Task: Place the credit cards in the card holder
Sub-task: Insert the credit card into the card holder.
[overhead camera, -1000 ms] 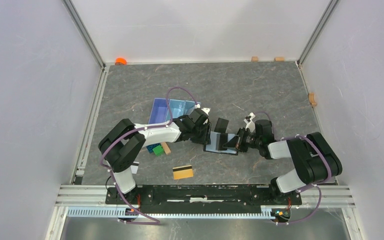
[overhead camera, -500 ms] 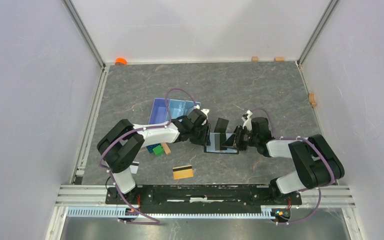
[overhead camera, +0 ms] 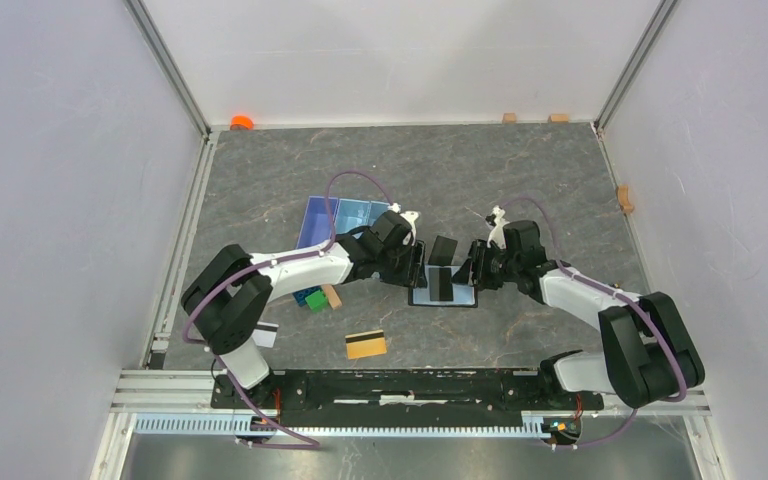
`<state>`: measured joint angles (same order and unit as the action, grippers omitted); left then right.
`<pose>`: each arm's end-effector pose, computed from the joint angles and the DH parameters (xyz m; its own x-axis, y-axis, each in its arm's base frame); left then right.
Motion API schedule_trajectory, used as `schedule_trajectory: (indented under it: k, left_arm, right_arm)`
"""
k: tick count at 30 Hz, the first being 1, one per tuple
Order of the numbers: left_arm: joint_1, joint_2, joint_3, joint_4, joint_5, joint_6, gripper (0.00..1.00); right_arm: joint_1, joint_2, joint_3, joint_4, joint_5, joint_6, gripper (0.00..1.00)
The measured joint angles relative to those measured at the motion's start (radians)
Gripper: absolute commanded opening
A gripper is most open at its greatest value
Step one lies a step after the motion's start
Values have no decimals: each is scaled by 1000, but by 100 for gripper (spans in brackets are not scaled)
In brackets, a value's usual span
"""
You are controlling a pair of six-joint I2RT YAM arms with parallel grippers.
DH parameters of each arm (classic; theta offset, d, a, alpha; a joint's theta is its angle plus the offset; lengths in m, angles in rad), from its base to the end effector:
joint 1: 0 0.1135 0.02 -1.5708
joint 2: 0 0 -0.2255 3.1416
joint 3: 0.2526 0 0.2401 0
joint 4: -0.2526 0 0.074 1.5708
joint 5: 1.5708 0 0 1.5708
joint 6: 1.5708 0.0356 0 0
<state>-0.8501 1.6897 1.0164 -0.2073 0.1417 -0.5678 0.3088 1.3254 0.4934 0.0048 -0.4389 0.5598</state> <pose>0.2176 -0.2554 0.1551 -0.8609 0.1735 -0.4782 0.4035 0.8054 -0.4342 0.2222 0.0868 0.1226 -0.8858 0.2220 -0.4075 -0.0930 0.7755 0.6245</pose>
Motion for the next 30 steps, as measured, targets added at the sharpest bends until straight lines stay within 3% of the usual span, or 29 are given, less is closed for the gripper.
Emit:
schedule_trajectory:
  k: [9,19,30]
  left_arm:
    - [7,27,0,-13,1,0,68]
    - [20,82,-3,64,71,0,55]
    - [24,86,-29,127,103,0,54]
  right_arm:
    - [56,60,0,21,-20,-6,46]
    - [107,122,43,44,-6,-2,44]
    - [166,163,93,35,36,0,44]
